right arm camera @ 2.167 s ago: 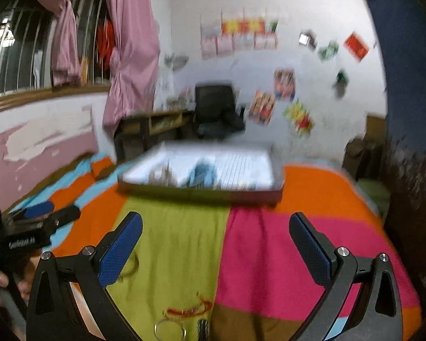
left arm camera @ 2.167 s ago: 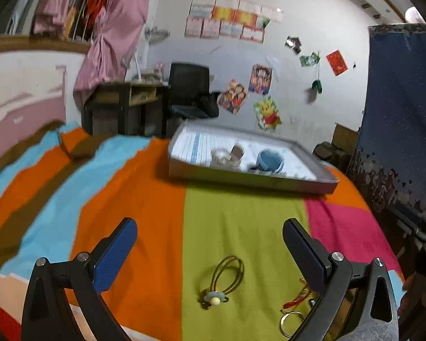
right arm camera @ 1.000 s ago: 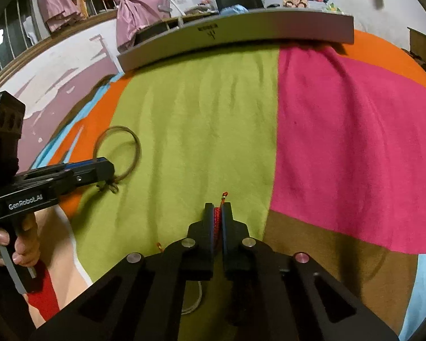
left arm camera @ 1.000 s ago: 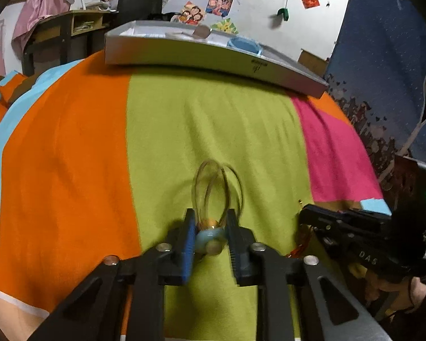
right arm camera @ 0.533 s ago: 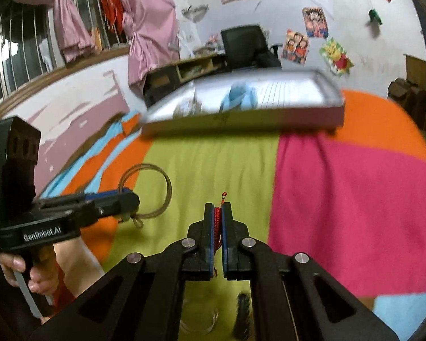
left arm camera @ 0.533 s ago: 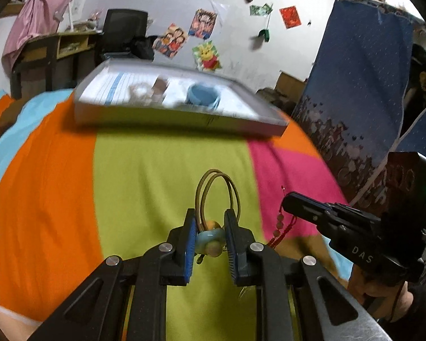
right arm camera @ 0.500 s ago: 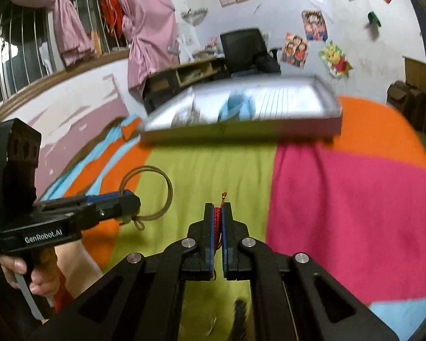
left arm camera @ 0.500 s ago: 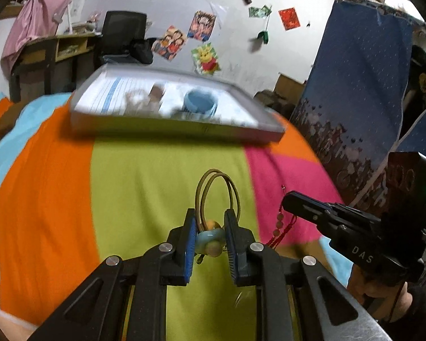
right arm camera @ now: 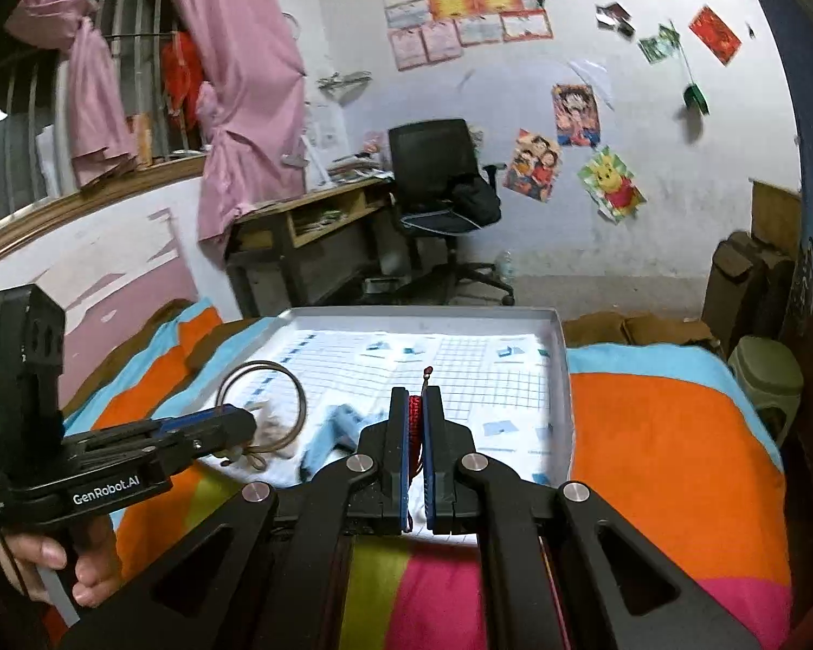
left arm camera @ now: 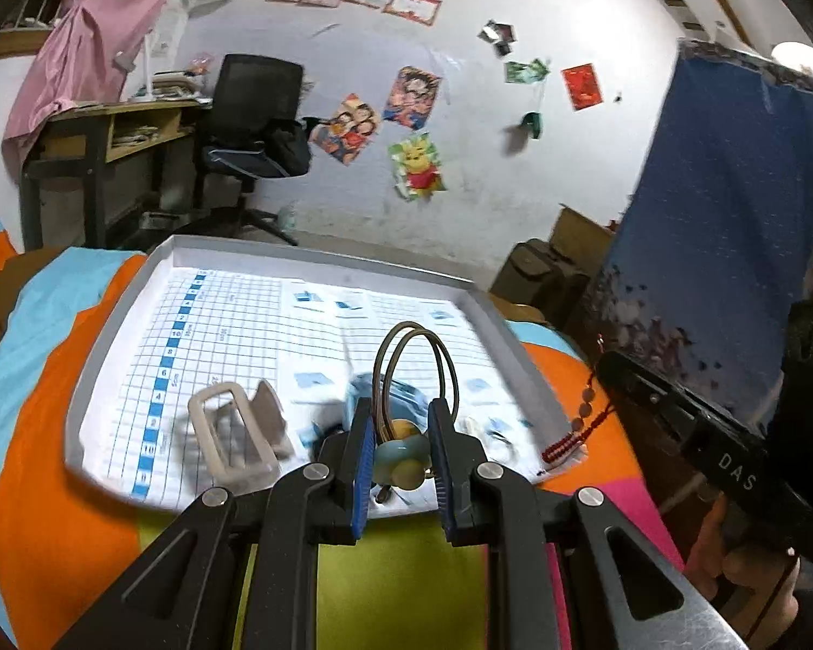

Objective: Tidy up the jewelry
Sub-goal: 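Carry the hair tie and bracelet up over the tray, then open both tools to release the hair tie and bracelet into the tray, then move both tools back toward the hoop rings and hair clip on the bedspread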

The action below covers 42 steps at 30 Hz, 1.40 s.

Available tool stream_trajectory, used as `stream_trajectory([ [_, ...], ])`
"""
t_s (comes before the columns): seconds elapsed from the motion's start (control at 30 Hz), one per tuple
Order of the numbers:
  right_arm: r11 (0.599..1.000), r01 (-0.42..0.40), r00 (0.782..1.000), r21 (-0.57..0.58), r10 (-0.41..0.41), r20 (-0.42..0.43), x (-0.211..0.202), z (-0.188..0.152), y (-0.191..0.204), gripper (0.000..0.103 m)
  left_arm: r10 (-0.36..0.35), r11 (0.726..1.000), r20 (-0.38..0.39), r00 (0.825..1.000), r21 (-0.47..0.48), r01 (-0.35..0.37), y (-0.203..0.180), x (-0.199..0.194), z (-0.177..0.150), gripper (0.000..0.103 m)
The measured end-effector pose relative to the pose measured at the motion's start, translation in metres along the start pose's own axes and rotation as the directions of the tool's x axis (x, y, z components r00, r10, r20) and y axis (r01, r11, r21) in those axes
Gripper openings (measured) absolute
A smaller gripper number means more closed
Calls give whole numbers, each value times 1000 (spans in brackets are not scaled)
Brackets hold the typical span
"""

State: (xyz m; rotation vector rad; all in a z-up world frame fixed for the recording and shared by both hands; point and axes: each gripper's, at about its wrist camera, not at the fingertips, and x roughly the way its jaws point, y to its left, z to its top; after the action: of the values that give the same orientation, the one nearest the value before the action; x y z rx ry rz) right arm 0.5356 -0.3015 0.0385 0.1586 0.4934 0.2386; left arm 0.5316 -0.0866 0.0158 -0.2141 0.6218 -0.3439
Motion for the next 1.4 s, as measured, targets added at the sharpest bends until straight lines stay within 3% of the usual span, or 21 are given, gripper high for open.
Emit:
stream_trajectory([
  [0.2,999,12,997,47,-8,-72,47,-30,-4,4,53,999,-78,995,2,-53,12,38,-11,20],
  [0.33,998,27,994,64,-21,-106,63,-57,-8,4,64,998,-69,996,15,-64,16,44,-19,22],
  [0.43,998,41,993,54,-35,-112,66,-64,-9,5,81,997,-46,996,18,-80,14,41,-23,33],
  [0.5,997,51,992,52,-45,-115,65,-64,-10,6,77,997,-37,996,14,-76,14,38,-22,56],
  [0.57,997,59,992,45,-53,-114,62,-63,-13,12,87,996,-7,996,-6,-87,14,32,-21,69],
  [0.63,997,69,993,35,-66,-99,55,-60,-14,28,89,996,20,996,-7,-88,12,23,-19,71],
  [0.7,996,81,994,26,-79,-75,43,-55,-14,37,91,996,29,995,4,-92,9,17,-16,75],
  [0.83,995,96,995,5,-96,-36,16,-41,-13,42,104,994,82,991,31,-107,-4,-9,-10,83],
  [1.0,993,115,992,-16,-114,52,-40,-25,-4,63,112,992,187,976,38,-121,-22,-60,-6,103],
  [1.2,991,127,981,-40,-119,154,-125,-24,17,88,142,983,282,949,72,-169,-48,-125,-18,103],
  [1.4,988,130,968,-87,-107,228,-204,-32,44,100,141,980,347,927,87,-181,-67,-194,-46,103],
])
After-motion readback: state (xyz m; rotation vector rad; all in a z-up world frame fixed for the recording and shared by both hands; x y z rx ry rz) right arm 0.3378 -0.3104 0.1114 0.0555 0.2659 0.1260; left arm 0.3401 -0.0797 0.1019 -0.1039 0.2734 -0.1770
